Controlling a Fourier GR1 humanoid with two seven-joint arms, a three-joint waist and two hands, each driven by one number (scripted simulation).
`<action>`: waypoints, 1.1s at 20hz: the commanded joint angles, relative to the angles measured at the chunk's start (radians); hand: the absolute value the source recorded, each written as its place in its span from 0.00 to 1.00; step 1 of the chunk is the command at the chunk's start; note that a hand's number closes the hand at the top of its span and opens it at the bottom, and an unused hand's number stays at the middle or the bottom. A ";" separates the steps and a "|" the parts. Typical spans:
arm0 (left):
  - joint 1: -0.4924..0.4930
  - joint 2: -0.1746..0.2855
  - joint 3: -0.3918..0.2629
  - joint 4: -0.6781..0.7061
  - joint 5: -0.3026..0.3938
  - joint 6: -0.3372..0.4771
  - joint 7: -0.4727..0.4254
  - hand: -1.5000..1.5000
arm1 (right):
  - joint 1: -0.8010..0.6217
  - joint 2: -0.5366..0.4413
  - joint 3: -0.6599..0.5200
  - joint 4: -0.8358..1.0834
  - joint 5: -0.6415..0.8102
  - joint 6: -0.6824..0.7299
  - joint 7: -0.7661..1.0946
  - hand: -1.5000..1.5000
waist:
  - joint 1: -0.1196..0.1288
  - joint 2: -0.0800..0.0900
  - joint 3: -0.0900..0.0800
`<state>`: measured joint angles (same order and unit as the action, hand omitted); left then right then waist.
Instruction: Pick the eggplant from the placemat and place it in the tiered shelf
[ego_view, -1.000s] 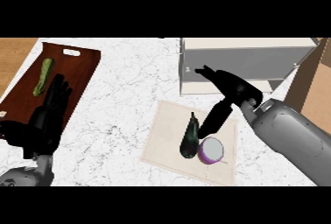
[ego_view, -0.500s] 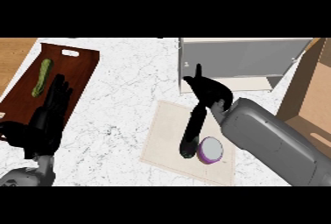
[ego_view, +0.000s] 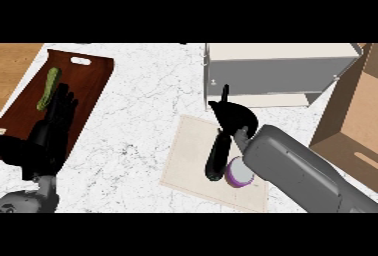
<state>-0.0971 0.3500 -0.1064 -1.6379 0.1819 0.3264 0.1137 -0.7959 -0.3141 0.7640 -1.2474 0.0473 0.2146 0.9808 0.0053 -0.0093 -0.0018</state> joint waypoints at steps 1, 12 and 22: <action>-0.016 -0.024 -0.006 0.000 -0.042 0.016 0.020 0.50 | 0.063 0.032 -0.018 0.052 0.082 0.001 -0.004 0.00 | -0.002 0.009 0.002; 0.049 -0.094 -0.011 -0.082 -0.101 0.009 0.039 0.50 | 0.197 0.109 -0.097 0.013 0.233 0.049 -0.027 0.00 | -0.003 0.008 0.002; 0.011 -0.109 0.082 0.008 -0.091 -0.098 0.004 0.50 | 0.285 0.187 -0.202 0.096 0.417 0.056 -0.207 0.00 | -0.003 0.009 0.002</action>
<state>-0.0811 0.2639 -0.0341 -1.6519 0.1070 0.2467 0.1266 -0.5606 -0.1493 0.5906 -1.1496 0.3995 0.2658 0.8162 0.0033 -0.0004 0.0000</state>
